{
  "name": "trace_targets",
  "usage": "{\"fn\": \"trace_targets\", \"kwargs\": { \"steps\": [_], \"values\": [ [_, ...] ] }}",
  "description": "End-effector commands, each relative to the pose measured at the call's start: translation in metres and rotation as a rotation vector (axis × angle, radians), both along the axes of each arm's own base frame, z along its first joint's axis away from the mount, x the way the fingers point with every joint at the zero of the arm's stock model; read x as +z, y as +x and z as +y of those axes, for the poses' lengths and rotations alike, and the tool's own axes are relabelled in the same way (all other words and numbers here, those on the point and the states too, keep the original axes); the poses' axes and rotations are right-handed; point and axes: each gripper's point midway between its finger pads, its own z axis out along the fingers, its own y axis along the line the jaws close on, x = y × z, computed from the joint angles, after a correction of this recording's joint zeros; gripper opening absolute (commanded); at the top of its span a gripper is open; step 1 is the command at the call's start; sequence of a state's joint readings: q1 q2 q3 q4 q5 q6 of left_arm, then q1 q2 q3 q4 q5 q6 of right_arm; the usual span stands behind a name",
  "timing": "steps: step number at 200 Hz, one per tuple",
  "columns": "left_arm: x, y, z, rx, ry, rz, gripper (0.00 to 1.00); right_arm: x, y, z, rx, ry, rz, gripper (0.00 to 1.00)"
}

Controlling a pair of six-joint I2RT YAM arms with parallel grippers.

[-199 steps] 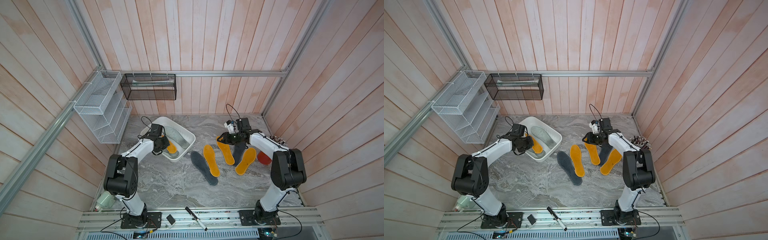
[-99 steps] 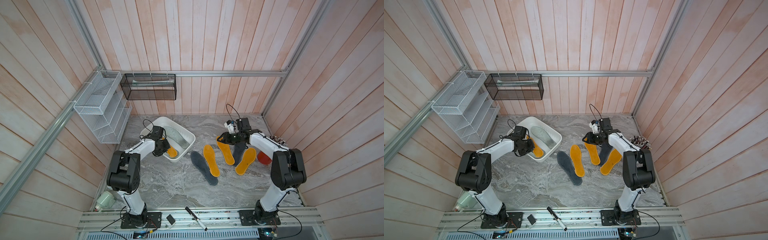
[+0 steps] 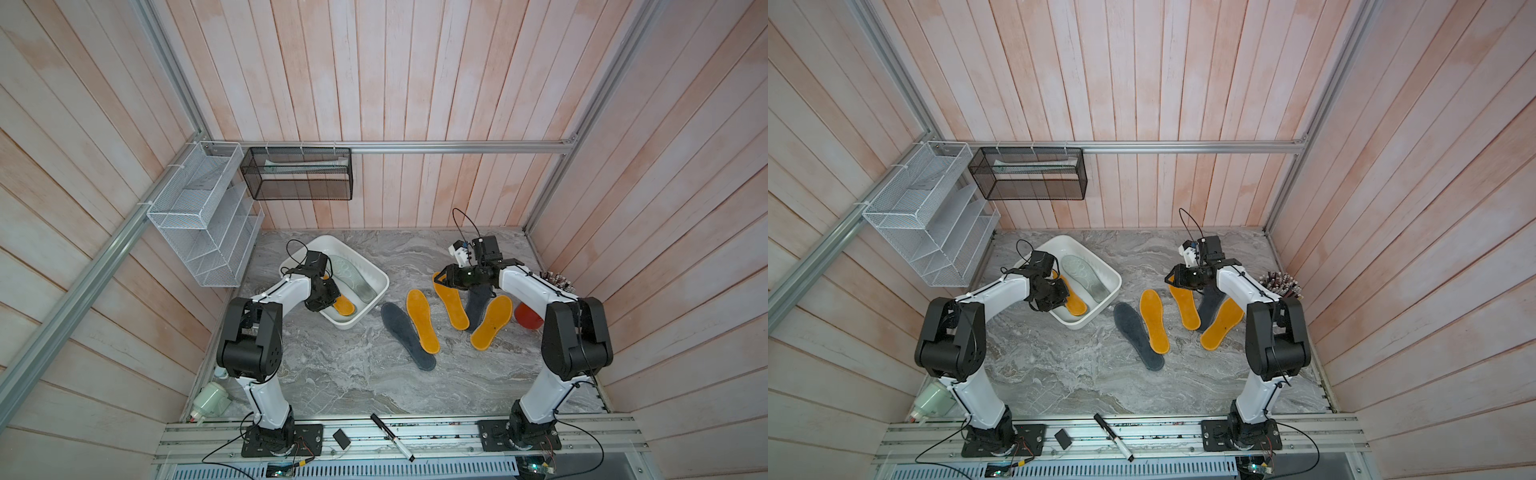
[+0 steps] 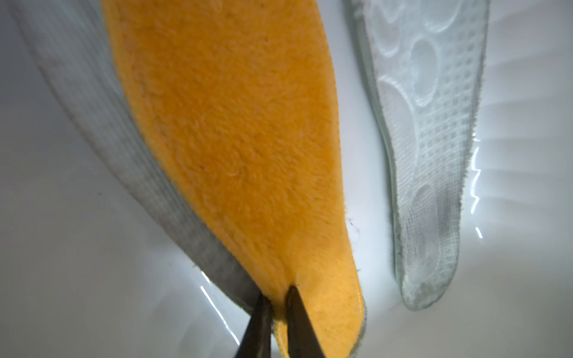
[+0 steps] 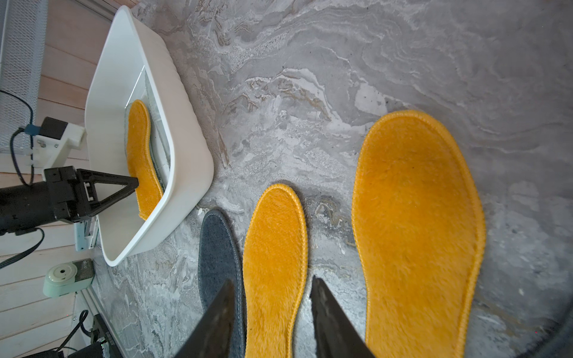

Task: Put the insoles into the storage box
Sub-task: Place the insole in the storage box.

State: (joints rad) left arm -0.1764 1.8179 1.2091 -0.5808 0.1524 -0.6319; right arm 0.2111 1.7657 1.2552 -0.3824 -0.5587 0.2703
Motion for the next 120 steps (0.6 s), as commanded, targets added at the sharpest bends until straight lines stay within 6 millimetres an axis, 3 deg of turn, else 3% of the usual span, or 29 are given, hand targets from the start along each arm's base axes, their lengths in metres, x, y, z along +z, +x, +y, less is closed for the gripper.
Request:
{"fn": "trace_targets", "kwargs": {
  "steps": [1,64,105,120],
  "values": [
    [0.005,0.006,0.004,0.014,0.015,0.012,0.13,-0.007,0.0,-0.004,-0.015,-0.007,0.015,0.43],
    [0.008,0.002,0.013,0.049,0.063,0.076,0.12,-0.007,-0.002,-0.003,-0.01,-0.008,0.014,0.43],
    [0.006,-0.004,0.015,0.091,0.057,0.085,0.0,-0.008,0.0,-0.004,-0.008,-0.009,0.014,0.43],
    [0.007,-0.005,0.013,0.106,0.038,0.08,0.0,-0.009,0.0,-0.003,-0.006,-0.009,0.016,0.43]
  ]
}}
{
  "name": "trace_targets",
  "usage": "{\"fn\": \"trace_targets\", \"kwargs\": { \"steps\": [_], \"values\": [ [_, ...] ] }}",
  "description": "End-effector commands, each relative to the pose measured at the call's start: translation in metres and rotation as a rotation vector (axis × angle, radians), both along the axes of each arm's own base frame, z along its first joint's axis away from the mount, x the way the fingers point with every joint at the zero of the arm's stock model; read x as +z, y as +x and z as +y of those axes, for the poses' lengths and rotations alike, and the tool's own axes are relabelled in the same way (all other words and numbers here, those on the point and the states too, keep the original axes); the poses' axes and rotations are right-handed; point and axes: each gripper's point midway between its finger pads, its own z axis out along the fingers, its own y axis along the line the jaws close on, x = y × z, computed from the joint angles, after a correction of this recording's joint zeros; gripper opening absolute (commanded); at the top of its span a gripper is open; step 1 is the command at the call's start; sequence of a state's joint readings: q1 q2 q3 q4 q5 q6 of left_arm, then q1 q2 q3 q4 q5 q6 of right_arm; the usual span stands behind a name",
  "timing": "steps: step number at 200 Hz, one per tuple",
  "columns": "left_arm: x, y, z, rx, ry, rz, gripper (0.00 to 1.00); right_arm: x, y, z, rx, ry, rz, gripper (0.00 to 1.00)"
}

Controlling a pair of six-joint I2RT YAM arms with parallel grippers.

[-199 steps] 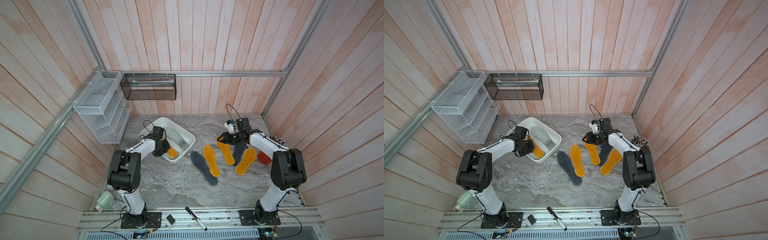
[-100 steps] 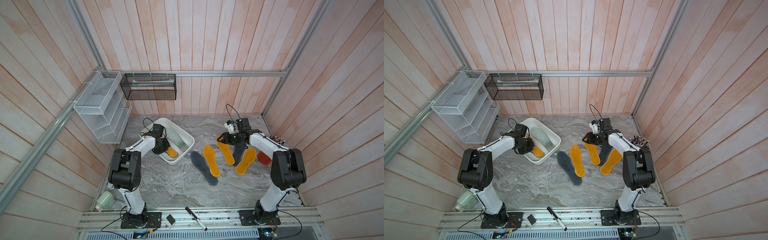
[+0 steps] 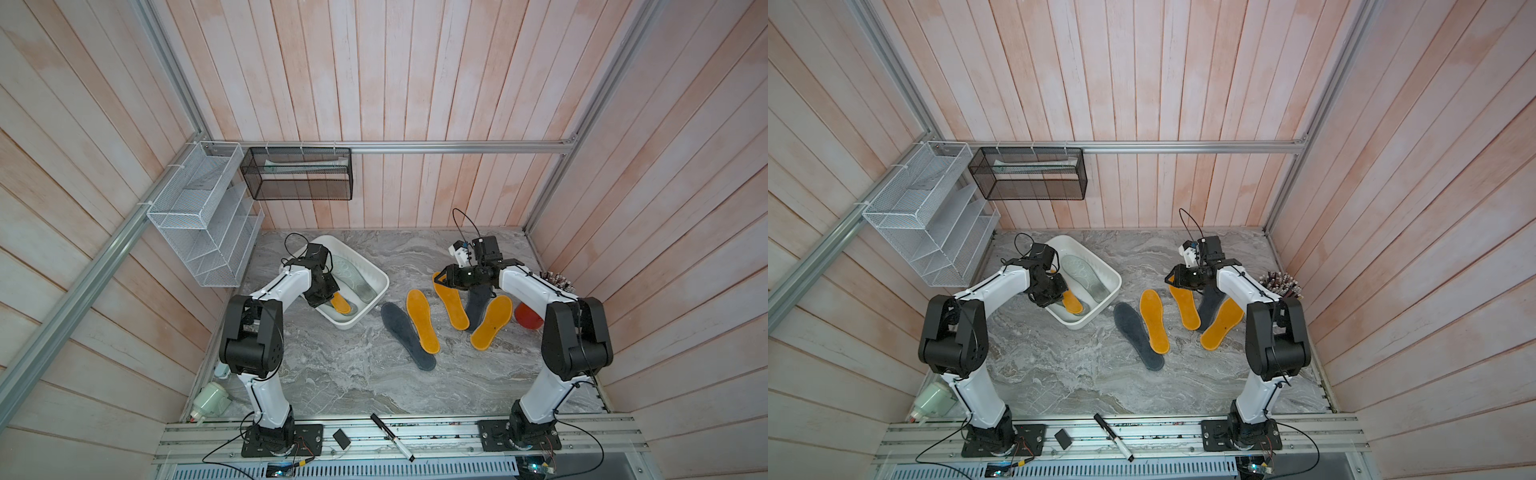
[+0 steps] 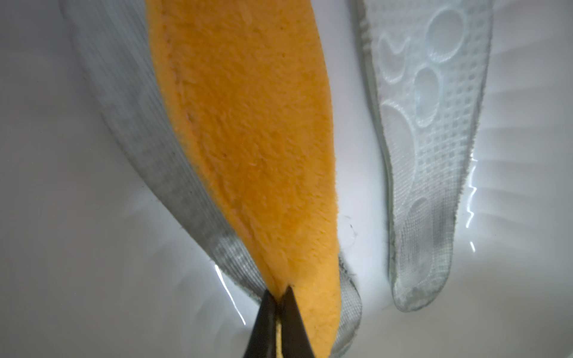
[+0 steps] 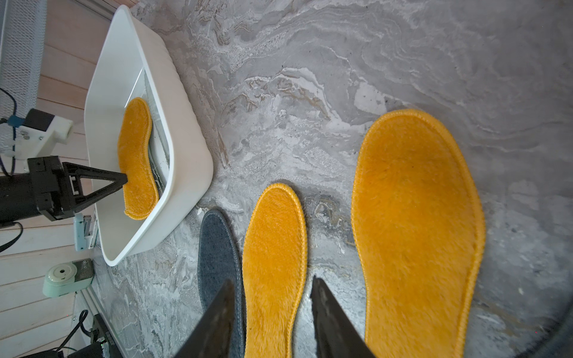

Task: Put the insoles into the storage box
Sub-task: Place the insole in the storage box.

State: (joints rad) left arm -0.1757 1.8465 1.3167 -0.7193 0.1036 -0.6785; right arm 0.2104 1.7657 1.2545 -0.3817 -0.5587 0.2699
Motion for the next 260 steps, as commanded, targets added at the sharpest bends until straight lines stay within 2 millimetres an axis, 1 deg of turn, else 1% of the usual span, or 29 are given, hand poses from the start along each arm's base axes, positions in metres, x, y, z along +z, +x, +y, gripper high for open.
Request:
{"fn": "trace_targets", "kwargs": {
  "steps": [1,35,69,82,96,118,150,181,198,225,239,260],
  "values": [
    [-0.004,-0.007,0.005,0.047,-0.003,0.019,0.0,-0.009,0.0,-0.003,-0.005,-0.008,0.017,0.43],
    [-0.003,-0.007,0.003,0.07,-0.02,0.016,0.0,-0.007,0.001,-0.002,-0.001,-0.009,0.014,0.43],
    [-0.005,-0.011,0.009,0.109,-0.002,0.041,0.0,-0.008,0.001,-0.003,-0.001,-0.012,0.015,0.42],
    [-0.005,-0.011,0.008,0.115,-0.005,0.044,0.06,-0.009,0.001,-0.003,-0.001,-0.012,0.017,0.43],
    [-0.005,-0.011,0.008,0.121,-0.006,0.046,0.14,-0.009,0.001,-0.002,0.0,-0.01,0.019,0.43],
    [-0.001,-0.01,0.01,0.128,0.004,0.052,0.18,-0.009,0.003,-0.002,0.001,-0.007,0.017,0.43],
    [0.006,-0.008,0.014,0.147,0.024,0.058,0.19,-0.008,0.003,-0.001,0.001,-0.006,0.016,0.43],
    [0.008,-0.005,0.015,0.153,0.026,0.063,0.19,-0.008,0.004,-0.001,0.001,-0.006,0.015,0.43],
    [0.012,-0.002,0.015,0.155,0.029,0.059,0.2,-0.008,0.003,-0.003,-0.002,-0.015,0.015,0.43],
    [0.03,0.007,0.015,0.157,0.032,0.025,0.24,-0.011,0.006,-0.015,-0.045,-0.075,0.02,0.46],
    [0.041,0.011,0.016,0.156,0.033,0.002,0.27,-0.016,0.007,-0.027,-0.082,-0.123,0.03,0.46],
    [0.05,0.015,0.017,0.153,0.038,-0.007,0.29,-0.024,0.008,-0.045,-0.126,-0.203,0.04,0.47]
  ]
}}
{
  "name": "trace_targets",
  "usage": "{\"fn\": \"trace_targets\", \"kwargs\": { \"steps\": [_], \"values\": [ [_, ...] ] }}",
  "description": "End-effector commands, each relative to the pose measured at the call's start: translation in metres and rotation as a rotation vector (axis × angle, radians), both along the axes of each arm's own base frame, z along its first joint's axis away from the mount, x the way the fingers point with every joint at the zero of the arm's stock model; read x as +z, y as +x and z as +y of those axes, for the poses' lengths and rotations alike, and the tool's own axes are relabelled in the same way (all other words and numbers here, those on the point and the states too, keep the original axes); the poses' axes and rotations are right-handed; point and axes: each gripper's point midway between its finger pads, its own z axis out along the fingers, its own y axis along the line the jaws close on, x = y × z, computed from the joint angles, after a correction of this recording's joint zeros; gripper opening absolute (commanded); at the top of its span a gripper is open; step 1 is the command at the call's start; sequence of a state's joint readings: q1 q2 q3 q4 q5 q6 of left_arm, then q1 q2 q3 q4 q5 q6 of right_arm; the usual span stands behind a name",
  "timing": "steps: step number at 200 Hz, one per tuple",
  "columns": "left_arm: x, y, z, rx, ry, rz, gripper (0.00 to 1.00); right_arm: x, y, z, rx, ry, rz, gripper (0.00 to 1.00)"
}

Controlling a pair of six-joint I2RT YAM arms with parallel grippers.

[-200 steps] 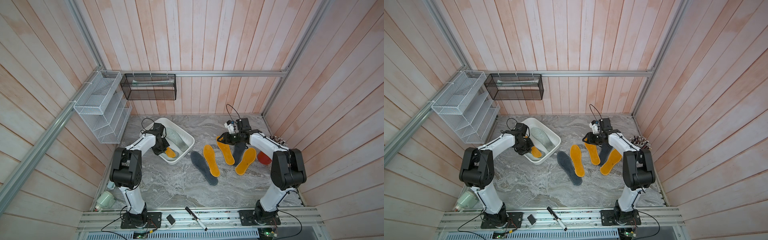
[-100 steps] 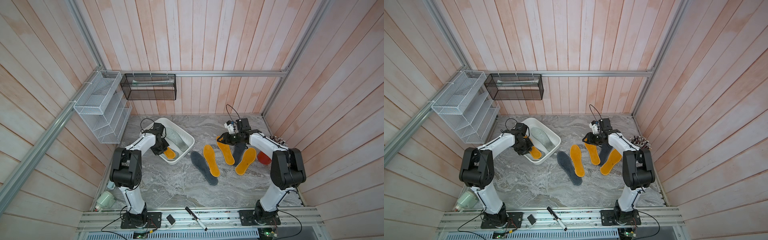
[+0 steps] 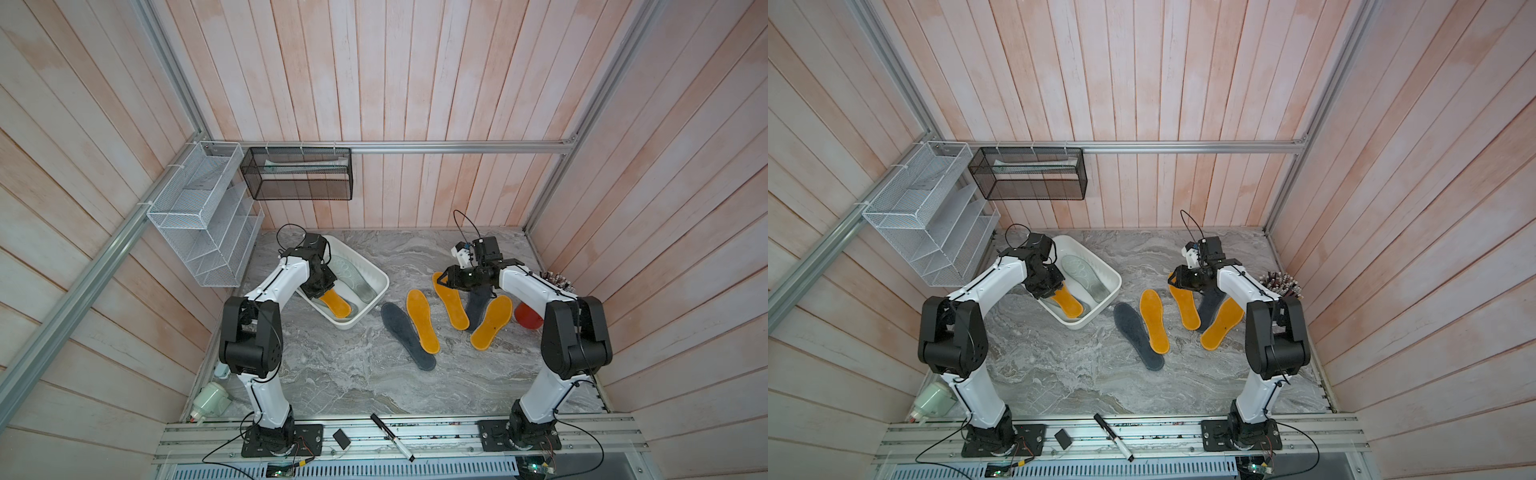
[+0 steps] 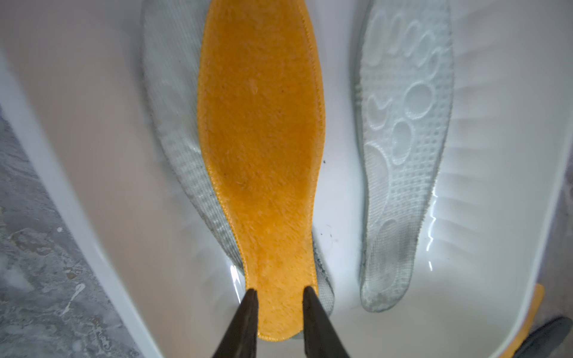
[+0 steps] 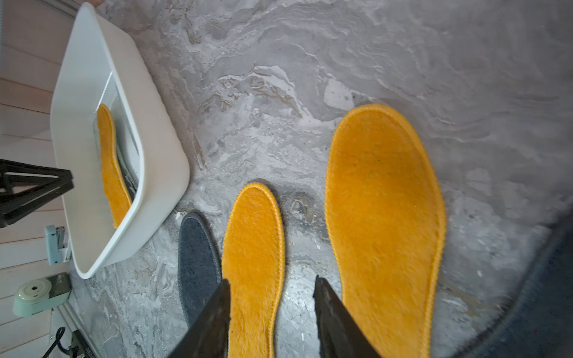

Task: Put the insoles into the storage box
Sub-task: Place the insole in the storage box, then pick up the insole from the center of the board.

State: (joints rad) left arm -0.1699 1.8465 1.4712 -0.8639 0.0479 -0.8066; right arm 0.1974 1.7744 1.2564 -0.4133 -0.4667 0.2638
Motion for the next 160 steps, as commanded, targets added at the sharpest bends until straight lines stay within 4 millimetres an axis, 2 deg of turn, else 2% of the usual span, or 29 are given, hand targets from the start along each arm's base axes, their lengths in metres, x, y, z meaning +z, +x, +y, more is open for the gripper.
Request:
{"fn": "trace_targets", "kwargs": {
  "steps": [1,28,48,85,160],
  "values": [
    [0.013,0.002,0.007,0.008,0.027,-0.005,0.3,-0.011,0.004,-0.027,-0.07,-0.121,0.023,0.47],
    [0.017,0.001,0.007,0.006,0.03,-0.007,0.32,-0.031,0.003,-0.052,-0.123,-0.181,0.085,0.47],
    [0.02,0.0,0.007,0.009,0.027,-0.014,0.35,-0.046,0.002,-0.063,-0.121,-0.238,0.112,0.47],
    [0.03,0.003,0.002,0.001,-0.007,-0.057,0.4,-0.066,-0.004,-0.067,-0.085,-0.277,0.141,0.47],
    [0.037,0.011,-0.012,-0.013,-0.093,-0.116,0.5,-0.074,-0.01,-0.062,-0.074,-0.254,0.155,0.46]
  ]
}}
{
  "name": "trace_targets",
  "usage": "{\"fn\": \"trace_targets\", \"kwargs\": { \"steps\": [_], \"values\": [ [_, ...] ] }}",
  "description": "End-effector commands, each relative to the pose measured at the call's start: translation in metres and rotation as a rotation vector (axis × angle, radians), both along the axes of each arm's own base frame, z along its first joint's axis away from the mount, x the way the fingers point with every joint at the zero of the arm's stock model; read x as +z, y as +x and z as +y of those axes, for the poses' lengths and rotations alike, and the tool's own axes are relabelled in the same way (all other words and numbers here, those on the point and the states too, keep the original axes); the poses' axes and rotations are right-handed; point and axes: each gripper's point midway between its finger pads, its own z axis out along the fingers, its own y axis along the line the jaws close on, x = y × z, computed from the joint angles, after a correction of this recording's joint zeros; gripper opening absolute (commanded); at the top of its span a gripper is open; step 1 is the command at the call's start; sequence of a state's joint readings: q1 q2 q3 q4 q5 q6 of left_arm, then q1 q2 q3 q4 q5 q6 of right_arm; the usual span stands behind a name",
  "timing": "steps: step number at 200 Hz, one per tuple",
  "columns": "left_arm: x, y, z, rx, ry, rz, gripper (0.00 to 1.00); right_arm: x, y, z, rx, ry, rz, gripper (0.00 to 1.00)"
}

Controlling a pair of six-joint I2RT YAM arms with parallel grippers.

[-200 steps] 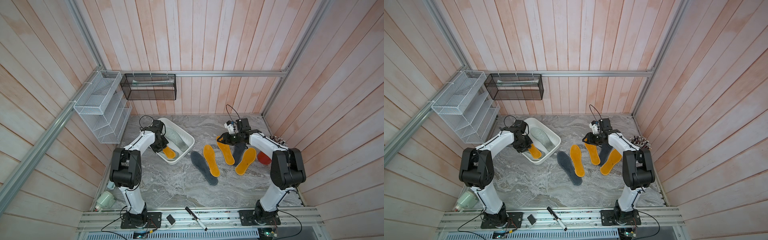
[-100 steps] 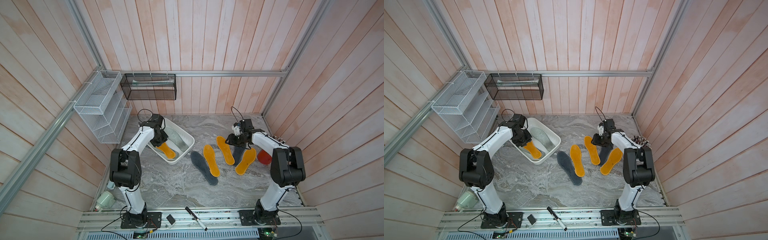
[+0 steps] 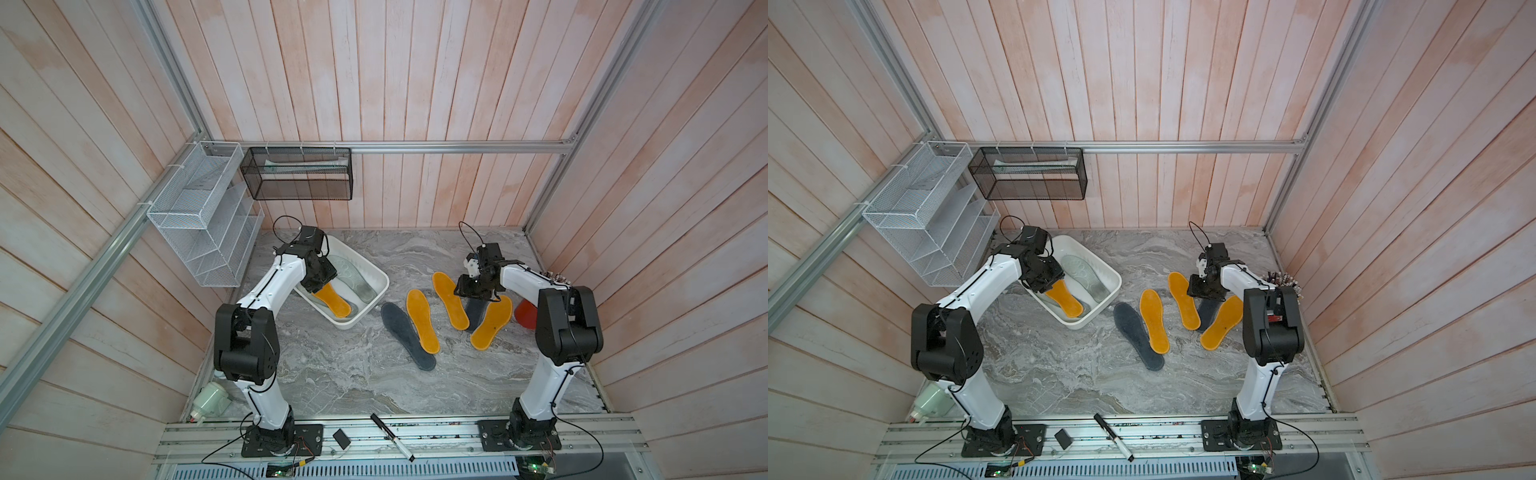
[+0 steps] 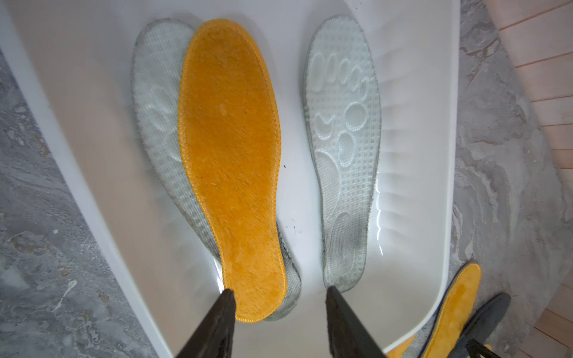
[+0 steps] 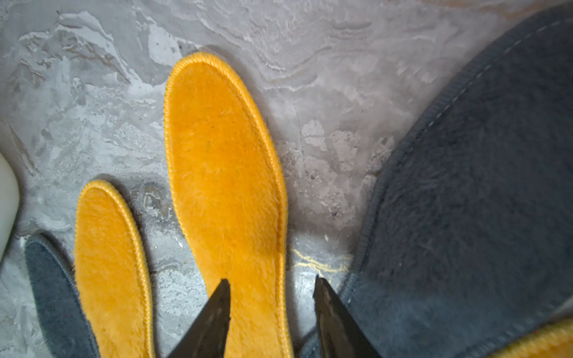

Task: Put the insoles into the storage box
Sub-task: Pick up the insole from the center of the board.

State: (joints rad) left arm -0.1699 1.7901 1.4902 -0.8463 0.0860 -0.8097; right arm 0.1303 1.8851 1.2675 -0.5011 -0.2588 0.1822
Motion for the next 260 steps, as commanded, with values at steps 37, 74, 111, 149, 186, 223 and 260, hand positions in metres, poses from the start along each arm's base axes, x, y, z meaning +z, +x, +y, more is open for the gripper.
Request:
{"fn": "trace_targets", "kwargs": {
  "steps": [37,74,111,149,186,223,260],
  "values": [
    [0.012,0.009,-0.013,-0.019,-0.087,-0.062,0.53,-0.017,-0.018,0.009,0.031,0.008,0.053,0.45],
    [0.015,0.008,-0.017,-0.025,-0.113,-0.085,0.55,-0.026,-0.024,0.016,0.051,0.001,0.07,0.45],
    [0.012,0.007,-0.018,-0.025,-0.125,-0.082,0.56,-0.035,-0.027,0.02,0.07,-0.02,0.089,0.37],
    [0.01,0.006,-0.019,-0.028,-0.131,-0.083,0.57,-0.037,-0.027,0.019,0.064,-0.02,0.087,0.25],
    [0.007,0.006,-0.02,-0.032,-0.136,-0.077,0.57,-0.04,-0.029,0.021,0.059,-0.002,0.09,0.19],
    [0.008,0.007,-0.02,-0.034,-0.139,-0.082,0.57,-0.037,-0.026,0.026,0.06,0.024,0.072,0.07],
    [0.008,0.007,-0.021,-0.036,-0.141,-0.083,0.57,-0.023,-0.019,0.032,0.075,0.07,0.022,0.02]
  ]
}}
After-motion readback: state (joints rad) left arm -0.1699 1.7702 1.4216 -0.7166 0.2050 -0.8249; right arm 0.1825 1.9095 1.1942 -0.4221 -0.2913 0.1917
